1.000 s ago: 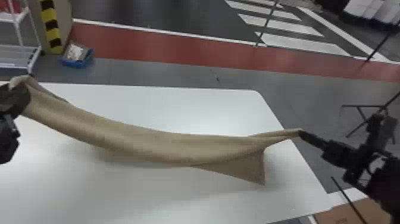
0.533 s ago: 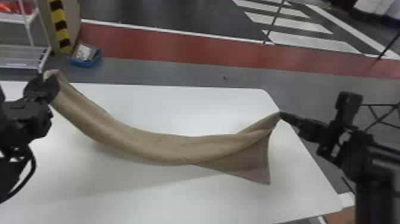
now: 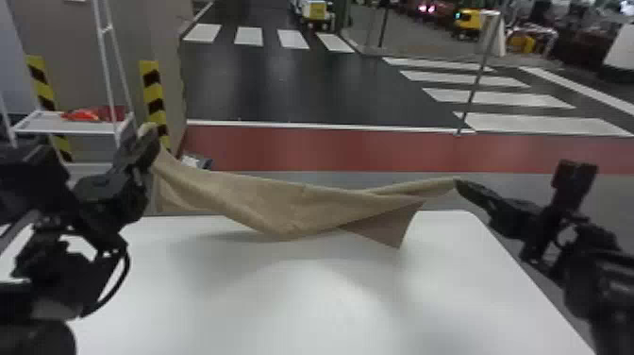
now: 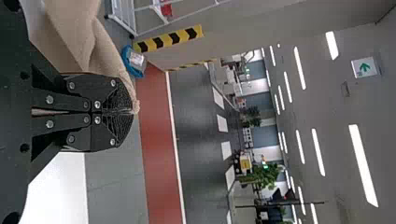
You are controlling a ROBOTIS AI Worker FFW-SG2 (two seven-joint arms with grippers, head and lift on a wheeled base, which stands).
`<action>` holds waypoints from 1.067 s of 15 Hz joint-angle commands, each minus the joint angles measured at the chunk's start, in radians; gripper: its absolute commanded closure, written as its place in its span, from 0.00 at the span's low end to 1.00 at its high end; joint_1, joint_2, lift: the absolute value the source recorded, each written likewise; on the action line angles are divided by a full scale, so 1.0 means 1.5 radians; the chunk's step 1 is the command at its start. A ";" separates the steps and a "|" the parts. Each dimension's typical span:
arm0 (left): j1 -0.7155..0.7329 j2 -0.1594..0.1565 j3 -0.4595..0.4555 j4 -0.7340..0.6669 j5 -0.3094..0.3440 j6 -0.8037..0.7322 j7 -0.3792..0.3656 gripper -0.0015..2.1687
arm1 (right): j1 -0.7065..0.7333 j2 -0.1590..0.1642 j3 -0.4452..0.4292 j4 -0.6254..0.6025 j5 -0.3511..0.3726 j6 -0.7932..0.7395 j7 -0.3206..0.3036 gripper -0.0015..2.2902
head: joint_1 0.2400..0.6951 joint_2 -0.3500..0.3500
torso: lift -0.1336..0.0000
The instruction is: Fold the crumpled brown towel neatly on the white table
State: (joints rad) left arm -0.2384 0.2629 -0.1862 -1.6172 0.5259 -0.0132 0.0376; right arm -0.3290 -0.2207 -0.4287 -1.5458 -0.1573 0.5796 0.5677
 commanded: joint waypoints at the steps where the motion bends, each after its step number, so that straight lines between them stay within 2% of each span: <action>1: 0.119 0.013 0.032 -0.057 0.018 0.008 -0.015 0.78 | 0.135 -0.015 -0.023 -0.071 -0.063 -0.019 0.002 0.79 | 0.53 0.25 | 0.07; 3: 0.193 0.009 0.030 -0.056 -0.066 0.023 -0.015 0.78 | 0.246 -0.028 -0.035 -0.085 -0.083 -0.086 0.003 0.79 | 0.69 0.24 | 0.07; 4: 0.223 0.003 0.030 -0.056 -0.103 0.025 -0.009 0.69 | 0.279 -0.028 -0.048 -0.087 -0.083 -0.088 0.011 0.79 | 0.77 0.23 | 0.07; 5: 0.253 0.003 0.035 -0.062 -0.129 0.025 -0.008 0.53 | 0.302 -0.026 -0.061 -0.087 -0.083 -0.088 0.018 0.79 | 0.88 0.22 | 0.07; 6: 0.278 0.003 0.045 -0.087 -0.151 0.027 -0.008 0.32 | 0.322 -0.023 -0.077 -0.090 -0.083 -0.088 0.025 0.79 | 0.97 0.20 | 0.07; 7: 0.305 0.003 0.054 -0.114 -0.180 0.029 -0.007 0.07 | 0.342 -0.020 -0.095 -0.100 -0.083 -0.086 0.032 0.79 | 1.00 0.17 | 0.07; 8: 0.327 0.003 0.066 -0.153 -0.199 0.047 0.007 0.01 | 0.361 -0.019 -0.113 -0.113 -0.083 -0.086 0.034 0.79 | 1.00 0.15 | 0.07; 10: 0.357 0.004 0.088 -0.218 -0.226 0.057 0.051 0.01 | 0.393 0.000 -0.152 -0.131 -0.088 -0.086 0.043 0.79 | 1.00 0.13 | 0.07; 11: 0.366 0.004 0.101 -0.243 -0.232 0.064 0.099 0.01 | 0.409 0.007 -0.173 -0.136 -0.088 -0.086 0.044 0.79 | 1.00 0.12 | 0.07; 12: 0.367 0.007 0.109 -0.250 -0.231 0.064 0.125 0.01 | 0.415 0.011 -0.189 -0.135 -0.087 -0.086 0.043 0.79 | 1.00 0.11 | 0.07; 14: 0.360 0.010 0.114 -0.251 -0.222 0.068 0.123 0.01 | 0.422 0.013 -0.217 -0.126 -0.085 -0.076 0.050 0.79 | 1.00 0.12 | 0.07; 16: 0.327 -0.001 0.064 -0.244 -0.224 0.088 0.114 0.01 | 0.430 0.019 -0.222 -0.127 -0.088 -0.072 0.050 0.79 | 1.00 0.10 | 0.07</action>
State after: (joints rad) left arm 0.2900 0.2716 -0.0342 -1.9925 0.1917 0.0986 0.2132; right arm 0.3067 -0.1995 -0.7534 -1.7366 -0.2869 0.4650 0.6426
